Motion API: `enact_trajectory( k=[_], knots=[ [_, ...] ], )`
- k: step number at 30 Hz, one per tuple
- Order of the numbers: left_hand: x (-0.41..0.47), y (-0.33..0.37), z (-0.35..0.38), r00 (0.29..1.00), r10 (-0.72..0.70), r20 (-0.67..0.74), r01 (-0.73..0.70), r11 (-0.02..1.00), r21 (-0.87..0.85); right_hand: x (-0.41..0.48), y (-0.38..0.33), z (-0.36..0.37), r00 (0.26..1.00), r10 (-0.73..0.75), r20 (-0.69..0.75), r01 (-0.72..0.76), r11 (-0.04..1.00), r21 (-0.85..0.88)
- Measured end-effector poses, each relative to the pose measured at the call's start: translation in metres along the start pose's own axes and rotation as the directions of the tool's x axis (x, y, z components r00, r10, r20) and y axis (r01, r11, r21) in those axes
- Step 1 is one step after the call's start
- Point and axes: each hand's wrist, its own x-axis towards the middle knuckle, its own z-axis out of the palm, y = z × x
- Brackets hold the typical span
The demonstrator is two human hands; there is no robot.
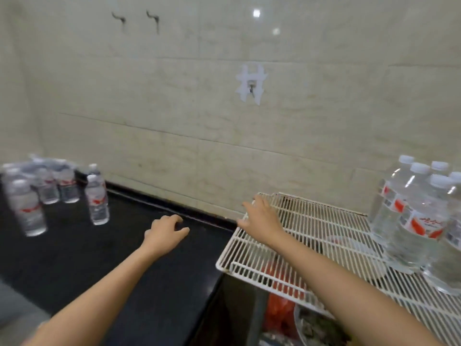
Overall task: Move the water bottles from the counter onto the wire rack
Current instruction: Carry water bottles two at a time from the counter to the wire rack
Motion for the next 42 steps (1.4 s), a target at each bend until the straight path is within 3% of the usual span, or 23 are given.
enact_trajectory(
  k=[5, 10, 19, 22, 28, 34, 38, 42],
  knots=[
    [-0.041, -0.152, -0.076, 0.967, -0.238, -0.097, 0.238, 0.971, -0.007, 0.021, -0.145, 0.046, 0.975, -0.196, 0.107, 0.184, 0.977, 0.112],
    [-0.105, -0.292, -0.152, 0.846, -0.482, -0.229, 0.486, 0.873, -0.045, 0.024, -0.297, 0.088, 0.885, -0.434, 0.168, 0.421, 0.900, 0.112],
    [-0.187, -0.424, -0.200, 0.663, -0.688, -0.295, 0.673, 0.720, -0.167, 0.016, -0.459, 0.146, 0.714, -0.638, 0.288, 0.618, 0.768, 0.168],
    [-0.191, -0.453, -0.202, 0.614, -0.733, -0.295, 0.703, 0.677, -0.219, 0.027, -0.494, 0.168, 0.673, -0.670, 0.313, 0.642, 0.739, 0.203],
    [-0.166, -0.502, -0.220, 0.594, -0.743, -0.309, 0.714, 0.663, -0.223, 0.078, -0.554, 0.210, 0.637, -0.705, 0.313, 0.649, 0.709, 0.277],
    [-0.111, -0.566, -0.264, 0.556, -0.757, -0.343, 0.742, 0.638, -0.207, 0.154, -0.621, 0.249, 0.648, -0.684, 0.333, 0.547, 0.723, 0.421],
    [-0.073, -0.601, -0.278, 0.516, -0.757, -0.401, 0.715, 0.638, -0.285, 0.192, -0.658, 0.274, 0.645, -0.675, 0.359, 0.499, 0.727, 0.472],
    [-0.056, -0.632, -0.265, 0.487, -0.804, -0.340, 0.719, 0.591, -0.366, 0.208, -0.682, 0.302, 0.605, -0.671, 0.429, 0.462, 0.734, 0.498]
  ],
)
